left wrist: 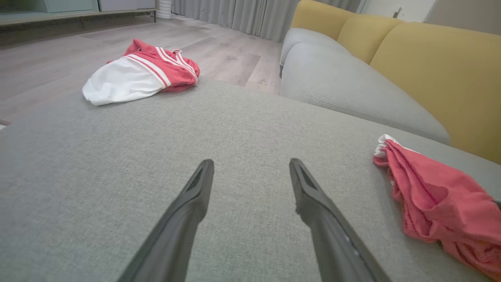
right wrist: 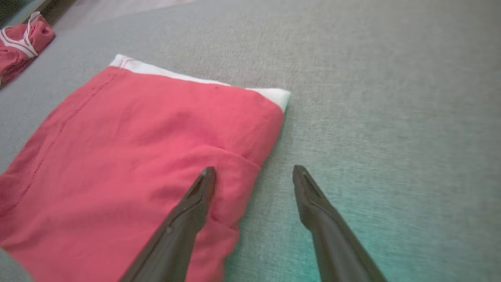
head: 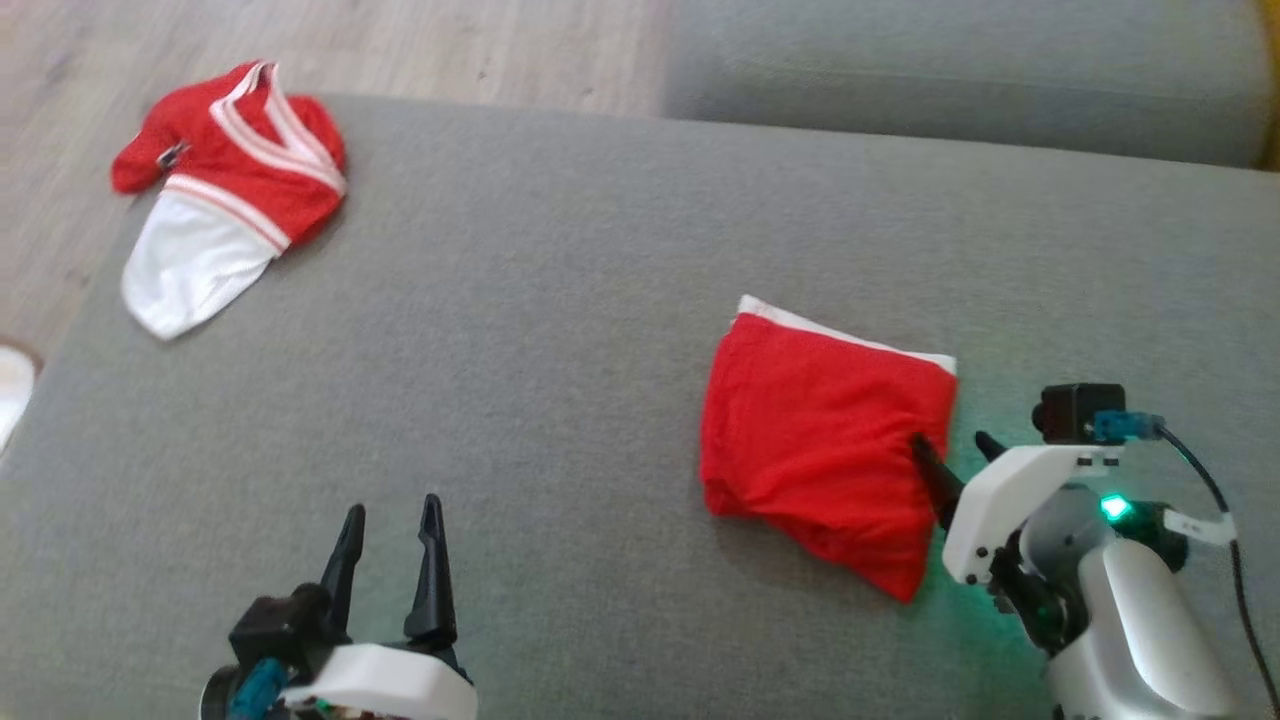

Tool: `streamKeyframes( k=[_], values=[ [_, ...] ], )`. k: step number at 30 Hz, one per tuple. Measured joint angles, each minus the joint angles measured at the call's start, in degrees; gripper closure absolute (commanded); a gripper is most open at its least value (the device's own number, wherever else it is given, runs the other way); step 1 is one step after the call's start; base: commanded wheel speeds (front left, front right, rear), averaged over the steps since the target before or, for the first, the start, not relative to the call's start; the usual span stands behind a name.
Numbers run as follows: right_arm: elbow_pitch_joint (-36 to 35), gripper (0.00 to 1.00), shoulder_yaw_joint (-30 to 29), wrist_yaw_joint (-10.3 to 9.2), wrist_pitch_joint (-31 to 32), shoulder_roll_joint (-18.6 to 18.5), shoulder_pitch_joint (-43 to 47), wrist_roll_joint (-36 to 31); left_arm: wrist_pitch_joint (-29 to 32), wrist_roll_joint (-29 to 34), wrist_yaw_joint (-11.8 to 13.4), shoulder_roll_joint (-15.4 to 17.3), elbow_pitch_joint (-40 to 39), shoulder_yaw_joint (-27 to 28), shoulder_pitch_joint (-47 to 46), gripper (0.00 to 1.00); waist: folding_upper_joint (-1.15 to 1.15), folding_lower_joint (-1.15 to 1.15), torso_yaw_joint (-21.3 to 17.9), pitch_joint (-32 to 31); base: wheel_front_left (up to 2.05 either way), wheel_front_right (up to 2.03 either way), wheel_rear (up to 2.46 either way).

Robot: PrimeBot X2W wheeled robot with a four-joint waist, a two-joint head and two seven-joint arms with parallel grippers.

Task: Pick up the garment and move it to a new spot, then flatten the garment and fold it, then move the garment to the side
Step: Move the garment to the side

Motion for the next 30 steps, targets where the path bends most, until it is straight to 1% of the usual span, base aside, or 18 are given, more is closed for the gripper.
streamKeyframes(
  k=[3, 4, 5, 6, 7, 8, 13, 19, 20, 23, 30],
  values=[
    [2.0, 0.0, 1.3, 0.0, 1.5, 0.0, -1.3, 2.7, -0.2, 0.0, 0.0, -0.1, 0.1, 0.3, 0.0, 0.0, 0.0, 0.01, 1.1, 1.3, 0.0, 0.0, 0.0],
    [2.4, 0.03, 1.5, 0.0, 1.7, 0.0, -1.5, 3.2, -0.3, 0.3, 0.0, -0.1, 0.1, 0.4, 0.0, 0.0, 0.0, 0.01, 1.3, 1.7, 0.0, 0.0, 0.0],
    [2.7, 0.41, 1.6, 0.0, 1.7, 0.0, -1.8, 3.4, -0.5, 0.4, 0.0, -0.1, 0.1, 0.5, 0.0, 0.0, 0.0, 0.0, 1.4, 2.0, 0.0, 0.0, 0.0],
    [2.8, 0.65, 1.7, 0.0, 1.7, 0.0, -2.0, 3.6, -0.5, 0.5, 0.0, -0.2, 0.2, 0.6, 0.0, 0.0, 0.0, 0.0, 1.4, 2.3, 0.0, 0.0, 0.0],
    [2.8, 0.93, 1.7, 0.0, 1.6, -0.1, -2.4, 3.6, -0.5, 0.9, 0.0, -0.2, 0.1, 0.6, 0.0, 0.0, 0.0, 0.01, 1.3, 2.5, 0.0, 0.0, 0.0],
    [2.9, 1.0, 1.9, 0.0, 1.5, -0.3, -2.7, 3.5, -0.5, 1.2, -0.1, -0.3, 0.0, 0.7, 0.0, 0.0, 0.0, 0.01, 1.0, 2.8, 0.0, 0.0, 0.0],
    [2.4, 1.0, 3.4, 0.0, -0.3, -2.2, -4.0, 3.5, -0.8, 2.2, -0.5, -0.9, -0.8, 0.7, -1.4, 0.0, 0.0, 0.0, -1.3, 3.7, 0.0, 0.0, 0.0],
    [-0.9, 1.0, 4.0, 0.0, -1.5, -7.5, -6.5, 3.4, -0.8, 3.4, -0.6, -0.9, -1.9, 0.5, -3.4, 0.0, 0.0, 0.0, -6.5, 5.4, 0.0, 0.0, 0.0],
    [-0.9, 1.0, 4.0, 0.0, -1.5, -7.5, -6.5, 3.4, -0.8, 3.4, -0.6, -0.9, -1.9, 0.5, -3.4, 0.0, 0.0, 0.0, -6.5, 5.4, 0.0, 0.0, 0.0],
    [-3.0, 1.0, 3.8, 0.0, -2.0, -9.4, -7.5, 3.4, -0.6, 4.0, -0.6, -0.9, -2.2, 0.3, -4.4, 0.0, 0.0, 0.0, -10.0, 6.6, 0.0, 0.0, 0.0],
    [-5.8, 1.0, 3.0, 0.0, -2.6, -10.5, -8.9, 3.0, 1.5, 6.0, -1.1, 0.0, -3.2, -0.8, -8.7, 0.0, 0.0, 0.0, -19.0, 10.1, 0.0, 0.0, 0.0]
  ],
)
